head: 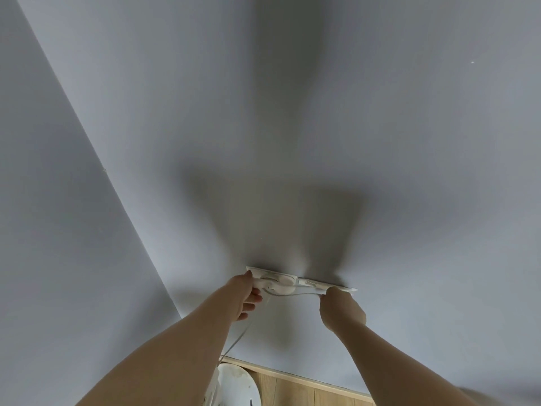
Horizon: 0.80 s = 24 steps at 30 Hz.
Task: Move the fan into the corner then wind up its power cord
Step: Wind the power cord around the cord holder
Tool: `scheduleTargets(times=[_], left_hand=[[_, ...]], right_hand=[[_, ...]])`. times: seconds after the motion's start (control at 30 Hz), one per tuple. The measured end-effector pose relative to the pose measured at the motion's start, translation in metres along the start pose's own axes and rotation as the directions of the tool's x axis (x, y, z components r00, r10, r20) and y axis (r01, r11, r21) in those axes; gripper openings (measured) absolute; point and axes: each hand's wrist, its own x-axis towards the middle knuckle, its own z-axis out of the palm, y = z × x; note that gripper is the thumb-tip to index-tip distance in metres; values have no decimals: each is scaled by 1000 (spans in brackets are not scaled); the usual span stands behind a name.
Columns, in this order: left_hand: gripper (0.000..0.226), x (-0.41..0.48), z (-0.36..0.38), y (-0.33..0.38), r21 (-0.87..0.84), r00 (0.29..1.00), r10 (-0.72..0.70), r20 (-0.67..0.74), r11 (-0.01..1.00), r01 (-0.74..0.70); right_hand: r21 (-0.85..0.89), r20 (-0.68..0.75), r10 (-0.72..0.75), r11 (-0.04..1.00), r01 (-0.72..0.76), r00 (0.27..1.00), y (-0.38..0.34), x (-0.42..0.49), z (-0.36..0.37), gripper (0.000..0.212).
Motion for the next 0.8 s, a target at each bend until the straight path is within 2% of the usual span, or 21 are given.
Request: scheduleTargets(times=[0.17,0.23,0.37,0.5,0.57,0.63,0.7,0.73,0.8], left_hand=[[30,-6,-7,4,117,987,130,-89,986,-119],[32,-9,-9,7,169,982,170,-82,973,-154],[39,-23,-10,8,259,970,223,-92,947,-193],[36,-33,-13,14,361,955,287,-79,901,-241],[31,-36,-16,14,352,953,293,-73,902,-250],[21,-39,-21,14,319,955,284,-84,916,-244],[19,-40,-28,13,299,954,284,-99,923,-244],[20,-40,-32,13,289,952,287,-106,925,-246],[16,-42,-38,11,263,947,302,-113,928,-265]], right_hand=[[145,-139,1,989,19,990,-11,1,-2,32],[204,-177,-12,978,49,984,-15,-1,-5,27],[298,-175,-58,948,108,983,-24,-4,-16,29],[527,-119,-30,845,89,992,-36,-4,-25,25],[717,-16,42,697,-17,999,-43,-5,-29,22],[882,177,88,428,-198,980,-50,-10,-38,23],[915,342,53,207,-346,938,-54,-12,-48,27],[908,392,28,150,-392,919,-56,-12,-51,28],[892,447,-47,105,-440,893,-60,-15,-57,30]])
